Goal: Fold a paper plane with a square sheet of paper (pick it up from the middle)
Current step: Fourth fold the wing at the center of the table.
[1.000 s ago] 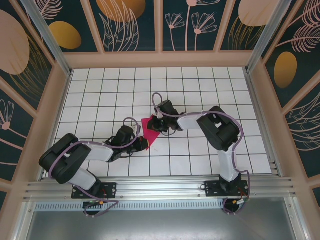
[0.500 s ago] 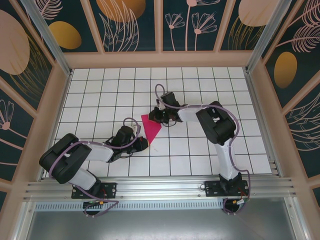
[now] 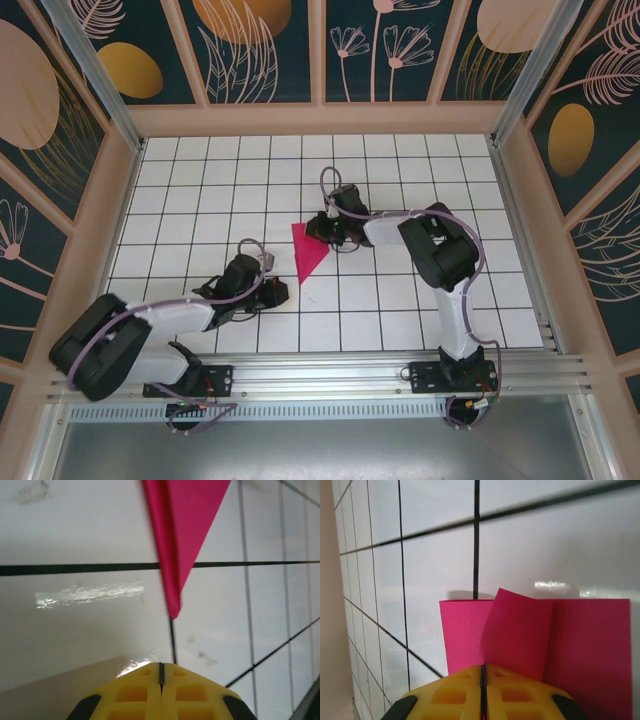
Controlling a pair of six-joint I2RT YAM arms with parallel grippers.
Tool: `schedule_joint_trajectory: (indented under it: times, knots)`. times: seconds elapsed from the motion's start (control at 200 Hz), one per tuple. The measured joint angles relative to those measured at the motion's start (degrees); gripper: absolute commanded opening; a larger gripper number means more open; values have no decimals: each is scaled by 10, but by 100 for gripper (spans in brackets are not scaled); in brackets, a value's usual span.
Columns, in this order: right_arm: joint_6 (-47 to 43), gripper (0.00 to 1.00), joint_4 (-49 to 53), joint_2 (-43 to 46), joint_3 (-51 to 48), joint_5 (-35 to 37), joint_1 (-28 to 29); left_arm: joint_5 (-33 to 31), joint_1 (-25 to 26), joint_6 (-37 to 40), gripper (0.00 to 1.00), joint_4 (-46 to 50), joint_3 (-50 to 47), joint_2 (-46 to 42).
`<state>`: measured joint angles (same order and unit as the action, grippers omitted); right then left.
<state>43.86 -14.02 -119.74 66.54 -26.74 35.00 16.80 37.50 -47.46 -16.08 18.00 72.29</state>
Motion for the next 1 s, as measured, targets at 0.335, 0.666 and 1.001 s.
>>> schedule_joint_trajectory:
  times: [0.335, 0.666, 1.001]
  knots:
    - [117, 12, -10, 104, -135, 96, 94, 28, 0, -17, 3, 20, 33, -63]
    - [223, 12, -38, 140, -188, 160, 149, 89, 0, -50, 5, -42, 26, 13]
    - [229, 12, -40, 140, -188, 169, 150, 80, 0, -50, 0, -37, 31, 118]
